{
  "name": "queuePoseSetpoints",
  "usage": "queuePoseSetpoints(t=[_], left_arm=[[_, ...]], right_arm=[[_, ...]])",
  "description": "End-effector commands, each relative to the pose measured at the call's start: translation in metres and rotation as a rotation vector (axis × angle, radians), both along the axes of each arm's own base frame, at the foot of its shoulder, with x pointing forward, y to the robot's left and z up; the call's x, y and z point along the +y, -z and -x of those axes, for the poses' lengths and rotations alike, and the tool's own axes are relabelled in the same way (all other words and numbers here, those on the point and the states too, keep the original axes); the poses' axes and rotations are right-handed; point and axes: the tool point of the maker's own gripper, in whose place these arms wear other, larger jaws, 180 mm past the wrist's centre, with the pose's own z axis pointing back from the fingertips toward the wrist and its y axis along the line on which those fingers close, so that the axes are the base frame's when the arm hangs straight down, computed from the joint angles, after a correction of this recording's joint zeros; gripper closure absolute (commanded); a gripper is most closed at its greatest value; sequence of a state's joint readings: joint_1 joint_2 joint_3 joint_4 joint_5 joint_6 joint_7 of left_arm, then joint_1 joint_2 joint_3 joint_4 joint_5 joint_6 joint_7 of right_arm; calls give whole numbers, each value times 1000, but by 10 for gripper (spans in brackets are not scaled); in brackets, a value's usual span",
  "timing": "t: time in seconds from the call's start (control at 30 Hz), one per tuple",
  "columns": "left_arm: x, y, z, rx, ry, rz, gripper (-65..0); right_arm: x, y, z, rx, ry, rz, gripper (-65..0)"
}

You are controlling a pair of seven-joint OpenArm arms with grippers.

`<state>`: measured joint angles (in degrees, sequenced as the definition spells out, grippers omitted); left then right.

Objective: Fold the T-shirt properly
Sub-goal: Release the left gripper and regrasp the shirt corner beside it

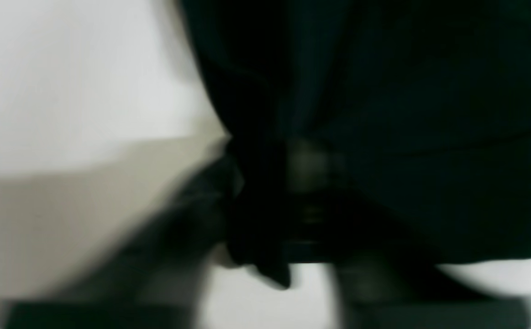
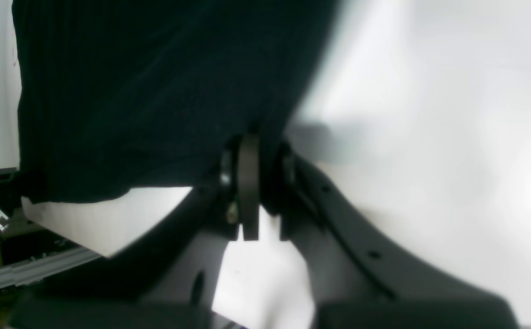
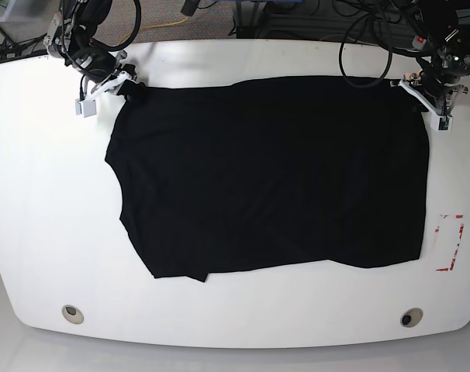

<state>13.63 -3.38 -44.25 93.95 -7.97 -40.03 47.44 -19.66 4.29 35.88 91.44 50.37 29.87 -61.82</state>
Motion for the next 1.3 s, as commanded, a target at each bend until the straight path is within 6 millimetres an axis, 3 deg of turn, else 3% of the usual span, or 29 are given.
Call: queuePoseSetpoints(t=[0.0,0.1,0.27,0.43,0.53,0.6,0.77,0.83,1.1,1.27], left_arm=[[9,-7,2,-2,2,-38,0],[11,-9,9,2,1,-47,-1],[37,-41,16,-59,-70,-131,0],[59,-41,40,27,-140,-164,0],[65,-43,45,29,-161,-172,0],[67,-43,47,53,-124,-190,-57],[62,-37,55,92,-87,-197,-365],[63,-33,66,124,-92,-196,-449],[90,-39,103,215,-165,-237,-453],[88,-34,119,261,-154,-239,-453]], right_arm=[[-3,-10,-7,-42,-1,6,-36],[-2,-10,-7,-41,-3,6,-35],[-4,-10,-7,-39,2,7,-35],[-4,-9,-6,-36,3,7,-35],[-4,-9,-7,-37,3,8,-35],[-3,-10,-7,-38,1,8,-35],[-2,-9,-6,-35,1,6,-35],[-3,-8,-5,-31,3,6,-35],[-6,-5,6,-10,-4,16,-35],[-4,-4,7,-6,-7,14,-35]])
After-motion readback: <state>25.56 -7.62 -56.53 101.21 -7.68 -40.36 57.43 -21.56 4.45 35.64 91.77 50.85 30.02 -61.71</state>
